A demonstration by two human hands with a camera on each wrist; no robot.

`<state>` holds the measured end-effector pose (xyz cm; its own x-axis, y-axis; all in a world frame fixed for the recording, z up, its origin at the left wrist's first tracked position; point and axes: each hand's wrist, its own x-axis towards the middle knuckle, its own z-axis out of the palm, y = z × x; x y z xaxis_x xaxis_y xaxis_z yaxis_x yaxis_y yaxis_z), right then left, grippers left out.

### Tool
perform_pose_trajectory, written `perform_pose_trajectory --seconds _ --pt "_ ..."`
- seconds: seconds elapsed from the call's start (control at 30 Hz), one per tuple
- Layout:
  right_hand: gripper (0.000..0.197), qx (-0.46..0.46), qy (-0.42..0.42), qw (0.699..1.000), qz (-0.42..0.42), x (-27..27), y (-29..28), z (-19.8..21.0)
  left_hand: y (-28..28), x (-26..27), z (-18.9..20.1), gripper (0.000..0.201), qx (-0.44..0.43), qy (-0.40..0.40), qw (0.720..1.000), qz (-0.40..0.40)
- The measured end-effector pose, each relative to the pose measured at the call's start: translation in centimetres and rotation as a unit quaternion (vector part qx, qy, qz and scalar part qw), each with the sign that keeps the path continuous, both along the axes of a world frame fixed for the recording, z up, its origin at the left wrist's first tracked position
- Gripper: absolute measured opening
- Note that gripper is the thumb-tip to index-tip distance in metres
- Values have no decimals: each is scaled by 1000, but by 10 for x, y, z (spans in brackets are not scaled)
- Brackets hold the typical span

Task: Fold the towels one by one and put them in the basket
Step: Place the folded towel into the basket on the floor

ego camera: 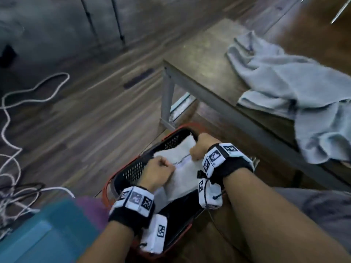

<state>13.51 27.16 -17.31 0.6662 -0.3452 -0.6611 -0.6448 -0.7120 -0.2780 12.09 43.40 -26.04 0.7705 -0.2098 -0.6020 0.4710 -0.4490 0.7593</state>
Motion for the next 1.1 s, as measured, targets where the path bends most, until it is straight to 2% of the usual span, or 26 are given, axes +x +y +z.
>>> perform_pose_trajectory --seconds 0.1,0.13,0.2,0.27,0.37,0.53,0.77,0.93,1.1 --pt "12 -18 33 999 -32 -9 -13 -48 -24 -6 -48 9 35 66 997 -11" --pt "16 -23 41 998 -36 -10 -15 -60 -31 -6 -60 9 44 79 996 -12" --pt "44 -28 64 997 -45 -7 -20 -80 -43 -1 -80 14 60 101 993 -8" --pt "55 -13 68 997 -41 1 -25 -98 -51 8 -98 19 72 120 990 19" --pt "51 14 35 999 -32 8 -30 -119 -56 19 -119 12 73 142 985 70" --pt "39 34 53 997 -41 3 -31 -144 -44 19 -150 29 88 190 972 104" --pt "41 54 124 989 -61 -21 -37 -165 -41 22 -162 27 63 172 974 136" --pt "39 79 91 991 -61 -23 -39 -153 -40 13 -163 28 85 180 968 155" --pt "26 140 58 988 -29 -14 -39 -118 -39 11 -128 30 87 152 980 91"
